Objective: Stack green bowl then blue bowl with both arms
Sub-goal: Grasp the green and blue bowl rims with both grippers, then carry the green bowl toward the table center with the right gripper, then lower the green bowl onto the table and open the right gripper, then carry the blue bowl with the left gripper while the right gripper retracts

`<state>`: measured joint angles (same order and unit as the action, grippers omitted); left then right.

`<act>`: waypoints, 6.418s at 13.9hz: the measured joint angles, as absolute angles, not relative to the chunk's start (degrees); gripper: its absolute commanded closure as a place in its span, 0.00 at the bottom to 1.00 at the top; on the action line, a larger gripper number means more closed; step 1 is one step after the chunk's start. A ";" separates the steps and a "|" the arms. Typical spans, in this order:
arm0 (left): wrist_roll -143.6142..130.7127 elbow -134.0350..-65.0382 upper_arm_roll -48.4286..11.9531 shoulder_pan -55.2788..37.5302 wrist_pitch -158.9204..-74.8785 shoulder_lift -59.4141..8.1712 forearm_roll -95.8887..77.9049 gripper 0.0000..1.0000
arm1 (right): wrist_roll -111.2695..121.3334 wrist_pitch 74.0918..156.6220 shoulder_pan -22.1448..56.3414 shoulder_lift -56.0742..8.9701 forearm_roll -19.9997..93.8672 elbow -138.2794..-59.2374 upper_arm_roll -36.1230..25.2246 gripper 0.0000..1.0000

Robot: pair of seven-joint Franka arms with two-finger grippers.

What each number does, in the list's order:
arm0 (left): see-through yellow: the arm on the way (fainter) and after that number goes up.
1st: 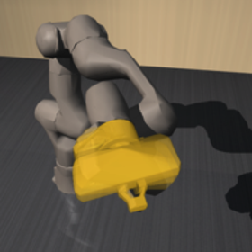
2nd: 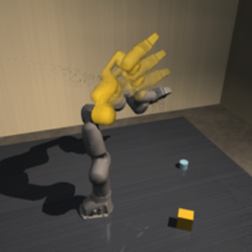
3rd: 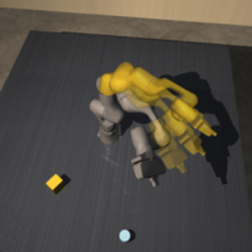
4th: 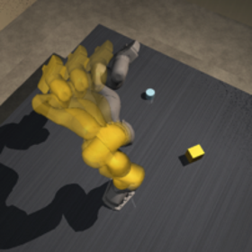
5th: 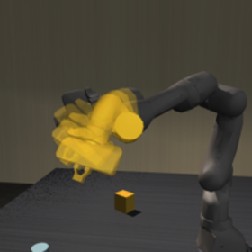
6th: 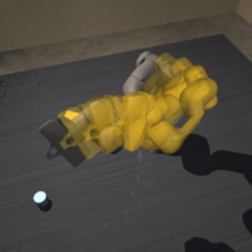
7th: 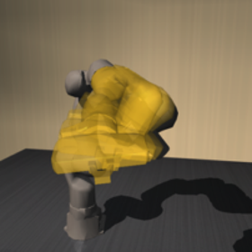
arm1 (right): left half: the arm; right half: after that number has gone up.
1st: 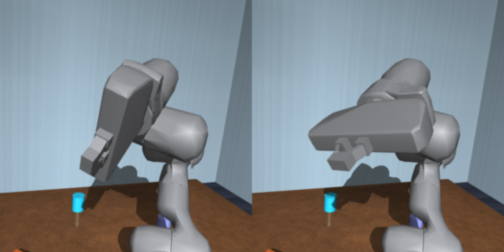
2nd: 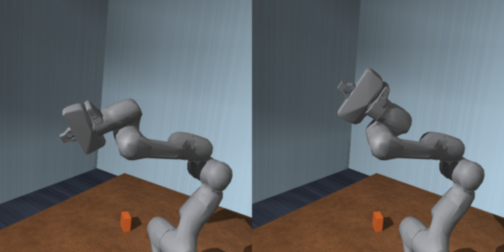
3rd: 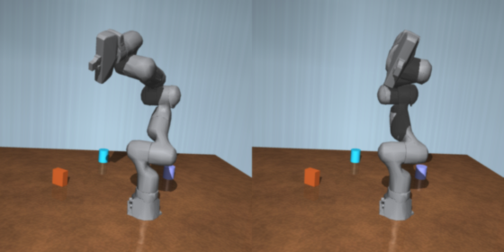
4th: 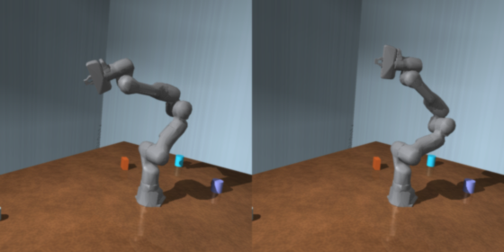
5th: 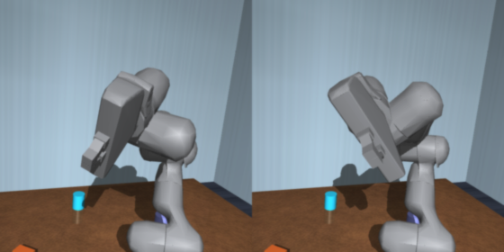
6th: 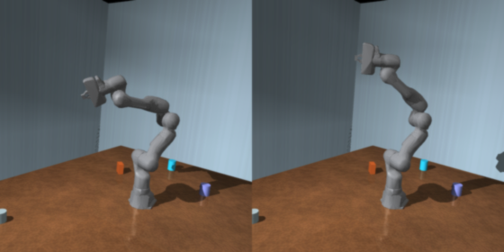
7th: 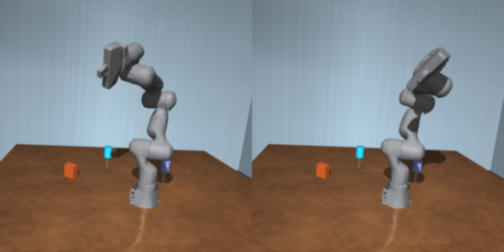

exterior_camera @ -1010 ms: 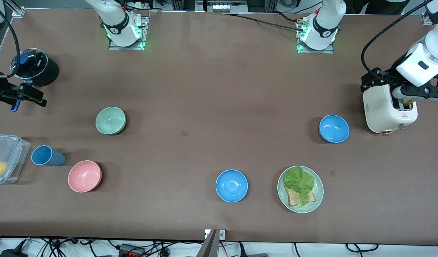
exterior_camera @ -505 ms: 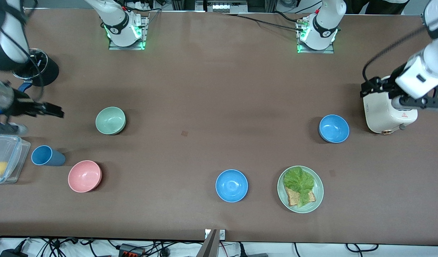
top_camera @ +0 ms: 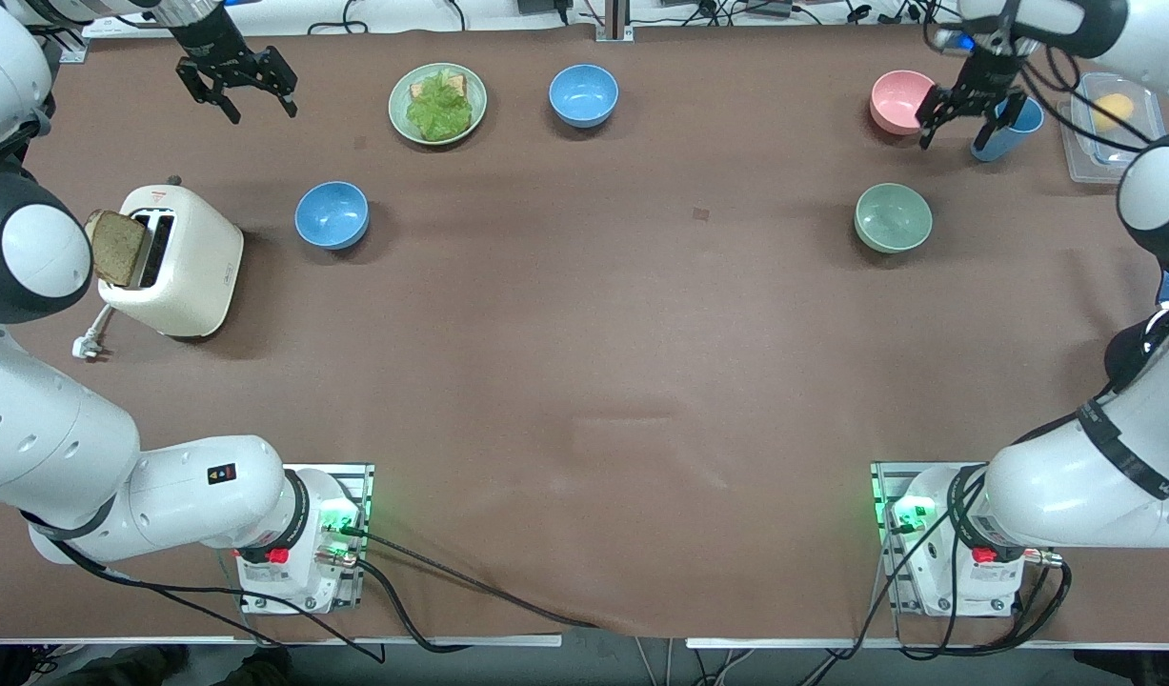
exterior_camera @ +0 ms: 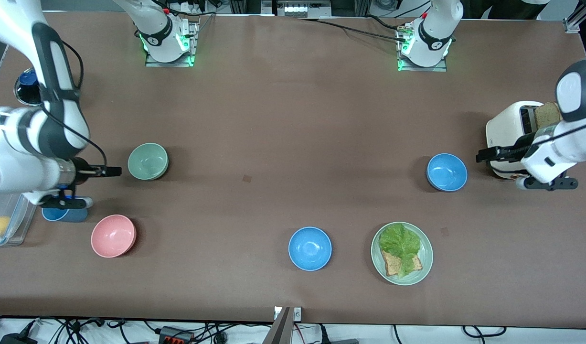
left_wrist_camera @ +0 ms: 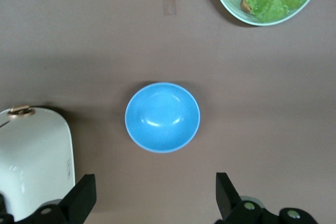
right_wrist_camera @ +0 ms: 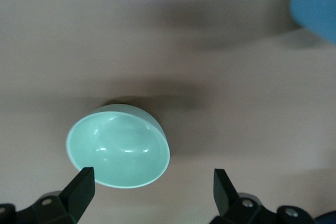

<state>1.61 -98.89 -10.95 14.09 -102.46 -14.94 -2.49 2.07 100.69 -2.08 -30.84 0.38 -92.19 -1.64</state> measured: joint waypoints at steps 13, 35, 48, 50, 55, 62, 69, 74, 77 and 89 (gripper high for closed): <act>18.62 -111.49 -10.84 17.98 -129.01 -23.57 -2.27 0.02 | 2.08 98.57 -2.26 -39.34 0.38 -92.61 -1.79 0.48; 19.46 -111.49 -10.76 19.01 -131.61 -29.53 -0.72 0.46 | -11.19 97.29 19.21 -37.32 15.39 -82.17 3.28 1.00; 16.10 -111.65 -11.25 19.02 -131.55 -29.65 -0.73 0.85 | -29.49 113.53 38.12 -44.74 16.78 -82.04 3.08 1.00; 15.98 -111.66 -11.32 19.02 -131.55 -29.64 -0.73 0.89 | -29.48 113.40 38.34 -44.73 17.98 -82.03 3.09 1.00; 15.94 -111.65 -11.42 19.03 -131.55 -29.64 -0.73 0.95 | -29.48 113.07 39.04 -44.85 18.19 -83.01 3.09 0.99; 15.94 -111.28 -11.52 19.02 -130.60 -29.39 -0.73 0.99 | -31.28 112.68 39.05 -44.57 18.29 -82.96 2.88 0.00; 15.93 -104.16 -12.05 19.00 -117.33 -27.04 -0.87 0.99 | -31.70 108.29 38.00 -34.43 13.50 -79.32 -3.40 0.00; 14.94 -94.47 -15.27 18.69 -103.31 -26.41 -4.62 0.99 | -25.01 105.83 34.86 -26.80 9.67 -79.37 -11.99 0.00; 7.05 -90.76 -20.03 18.40 -100.13 -26.37 -5.77 1.00 | -19.14 103.04 29.31 -24.33 9.59 -79.38 -14.25 0.00; -44.81 -90.79 -35.42 5.23 -110.99 -26.69 -5.79 1.00 | -10.69 99.84 0.99 -13.94 2.99 -79.39 -1.87 0.00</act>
